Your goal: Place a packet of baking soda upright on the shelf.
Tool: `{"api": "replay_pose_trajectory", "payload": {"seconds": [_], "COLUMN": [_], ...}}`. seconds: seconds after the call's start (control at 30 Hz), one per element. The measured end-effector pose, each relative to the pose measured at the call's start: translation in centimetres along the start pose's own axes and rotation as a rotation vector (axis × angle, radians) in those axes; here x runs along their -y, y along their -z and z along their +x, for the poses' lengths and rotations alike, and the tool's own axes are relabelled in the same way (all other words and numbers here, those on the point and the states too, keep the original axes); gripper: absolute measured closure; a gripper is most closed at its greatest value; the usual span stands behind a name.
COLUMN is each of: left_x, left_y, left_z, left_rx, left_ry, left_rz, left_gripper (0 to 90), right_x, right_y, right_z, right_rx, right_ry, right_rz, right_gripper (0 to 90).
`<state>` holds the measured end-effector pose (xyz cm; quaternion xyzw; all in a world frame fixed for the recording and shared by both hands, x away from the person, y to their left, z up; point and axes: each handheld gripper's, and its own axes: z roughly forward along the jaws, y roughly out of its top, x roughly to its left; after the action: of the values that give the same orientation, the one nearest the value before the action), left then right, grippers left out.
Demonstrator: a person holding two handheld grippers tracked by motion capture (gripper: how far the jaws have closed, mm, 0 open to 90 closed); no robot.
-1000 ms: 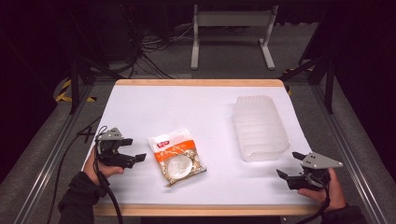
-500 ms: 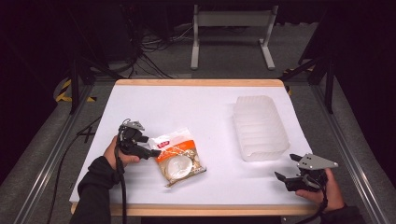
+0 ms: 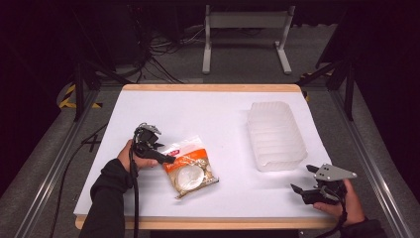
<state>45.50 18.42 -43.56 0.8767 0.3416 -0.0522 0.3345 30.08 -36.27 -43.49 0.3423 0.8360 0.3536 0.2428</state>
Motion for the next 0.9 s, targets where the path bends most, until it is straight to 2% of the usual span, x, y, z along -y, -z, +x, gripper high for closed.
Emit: {"api": "replay_pose_trajectory", "payload": {"seconds": [0.1, 0.13, 0.17, 0.2, 0.23, 0.27, 0.37, 0.47, 0.57, 0.6, 0.67, 0.7, 0.8, 0.9], "left_x": [-0.1, -0.2, -0.3, -0.3, -0.4, -0.5, -0.5, -0.8, -1.3, -1.5, -1.8, -1.9, -2.1, -2.5], "left_y": [0.1, 0.4, 0.6, 0.8, 1.0, 1.0, 0.5, -0.2, -0.5, -0.7, -0.9, -0.8, -0.9, -0.9], "left_z": [-0.3, -0.5, -0.6, -0.8, -0.9, -0.9, -0.6, -0.3, -0.2, -0.1, -0.1, -0.1, 0.0, -0.2], "left_rx": [-0.021, -0.026, 0.000, -0.006, -0.037, -0.048, -0.053, -0.057, -0.063, -0.076, -0.076, -0.066, -0.056, -0.075], "left_ry": [-0.015, -0.028, -0.024, -0.029, -0.038, -0.037, -0.018, -0.027, -0.035, -0.056, -0.074, -0.062, -0.063, -0.106], "left_rz": [0.016, 0.008, -0.013, -0.013, -0.010, -0.008, 0.020, 0.039, 0.036, 0.043, 0.054, 0.053, 0.053, 0.073], "left_gripper": [30.9, 30.9, 35.0, 38.4, 38.7, 38.9, 36.1, 33.7, 30.2, 30.3, 28.9, 28.6, 31.5, 37.1], "right_x": [-0.1, -0.1, -0.1, -0.1, -0.1, -0.1, 0.0, 0.0, -0.1, -0.1, -0.1, -0.1, -0.1, -0.1], "right_y": [0.0, -0.1, -0.1, -0.1, -0.1, -0.1, -0.1, -0.1, -0.1, -0.1, -0.2, -0.2, -0.2, -0.1], "right_z": [0.1, 0.1, 0.1, 0.1, 0.1, 0.1, 0.0, 0.0, 0.0, 0.0, 0.0, 0.0, 0.0, 0.0], "right_rx": [0.000, -0.001, -0.003, -0.003, -0.002, -0.001, -0.002, -0.010, -0.023, -0.022, -0.024, -0.025, -0.025, -0.026], "right_ry": [0.005, 0.009, 0.008, 0.008, 0.008, 0.003, -0.003, -0.008, -0.007, -0.007, -0.009, -0.009, -0.010, -0.015], "right_rz": [0.002, 0.002, 0.002, 0.004, 0.005, 0.006, 0.003, 0.001, -0.002, -0.001, 0.000, 0.001, 0.000, -0.002], "right_gripper": [14.0, 14.1, 14.1, 14.1, 14.1, 14.1, 14.1, 14.1, 14.1, 14.2, 14.2, 14.3, 14.4, 14.5]}}
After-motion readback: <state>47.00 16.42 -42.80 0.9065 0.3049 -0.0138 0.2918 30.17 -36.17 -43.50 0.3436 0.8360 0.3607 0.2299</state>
